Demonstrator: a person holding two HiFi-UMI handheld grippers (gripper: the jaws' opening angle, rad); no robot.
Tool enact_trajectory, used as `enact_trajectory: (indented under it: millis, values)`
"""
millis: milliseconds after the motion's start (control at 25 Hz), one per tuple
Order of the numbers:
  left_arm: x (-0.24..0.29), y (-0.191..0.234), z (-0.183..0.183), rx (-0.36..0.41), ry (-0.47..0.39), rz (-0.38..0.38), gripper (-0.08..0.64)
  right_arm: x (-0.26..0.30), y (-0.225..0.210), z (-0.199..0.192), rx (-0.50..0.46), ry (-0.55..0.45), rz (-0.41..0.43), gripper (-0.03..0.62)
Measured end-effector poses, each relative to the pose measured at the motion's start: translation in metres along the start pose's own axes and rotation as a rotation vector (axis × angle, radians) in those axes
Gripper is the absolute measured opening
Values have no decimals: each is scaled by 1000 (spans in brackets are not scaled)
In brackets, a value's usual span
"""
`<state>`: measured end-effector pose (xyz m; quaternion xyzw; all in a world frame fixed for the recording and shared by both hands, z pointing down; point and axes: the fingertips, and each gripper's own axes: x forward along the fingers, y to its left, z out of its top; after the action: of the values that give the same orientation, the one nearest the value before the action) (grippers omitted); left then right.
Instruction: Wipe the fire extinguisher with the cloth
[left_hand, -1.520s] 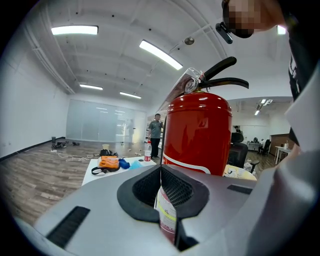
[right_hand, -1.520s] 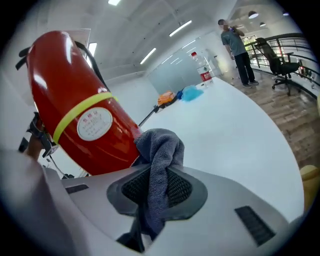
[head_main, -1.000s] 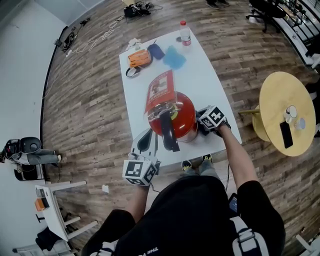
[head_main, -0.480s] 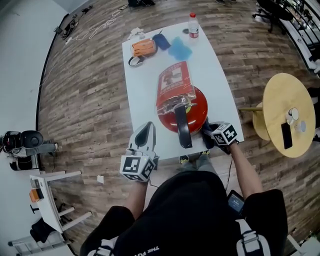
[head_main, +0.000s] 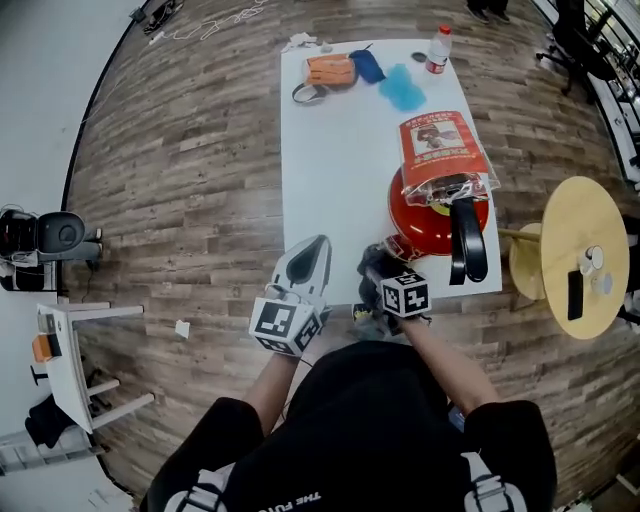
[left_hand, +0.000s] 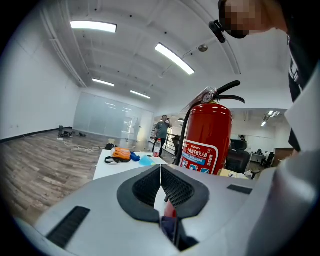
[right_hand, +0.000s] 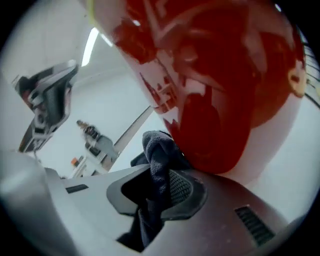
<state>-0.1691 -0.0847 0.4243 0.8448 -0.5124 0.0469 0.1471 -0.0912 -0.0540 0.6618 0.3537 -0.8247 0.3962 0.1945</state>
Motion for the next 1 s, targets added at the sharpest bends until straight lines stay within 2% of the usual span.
enact_trajectory:
  millis: [120, 240, 320, 400, 520, 600, 680, 800, 1000]
  values:
    - [-17, 21, -8, 3, 9, 30, 23, 23, 1, 23, 253, -164, -89, 71]
    - [-34, 40, -10, 2, 11, 66, 23, 25, -8, 44, 443, -315, -194, 71]
    - [-41, 48, -11, 0, 7, 82, 23, 21, -12, 49, 481, -372, -239, 71]
    - [-44, 53, -13, -6, 3, 84, 23, 11, -10, 48, 461, -383, -235, 71]
    - [-40, 53, -14, -11, -4, 66, 23, -17, -1, 38, 343, -348, -176, 71]
    - [-34, 46, -12, -9, -11, 38, 23, -42, 4, 32, 192, -325, -144, 71]
    - [-24, 38, -9, -3, -16, 4, 23, -71, 7, 32, 27, -329, -153, 71]
    - [-11, 23, -9, 3, -14, -47, 23, -126, 19, 54, -140, -406, -192, 71]
    - [9, -7, -8, 15, -3, -134, 23, -215, 78, 135, -416, -599, -187, 71]
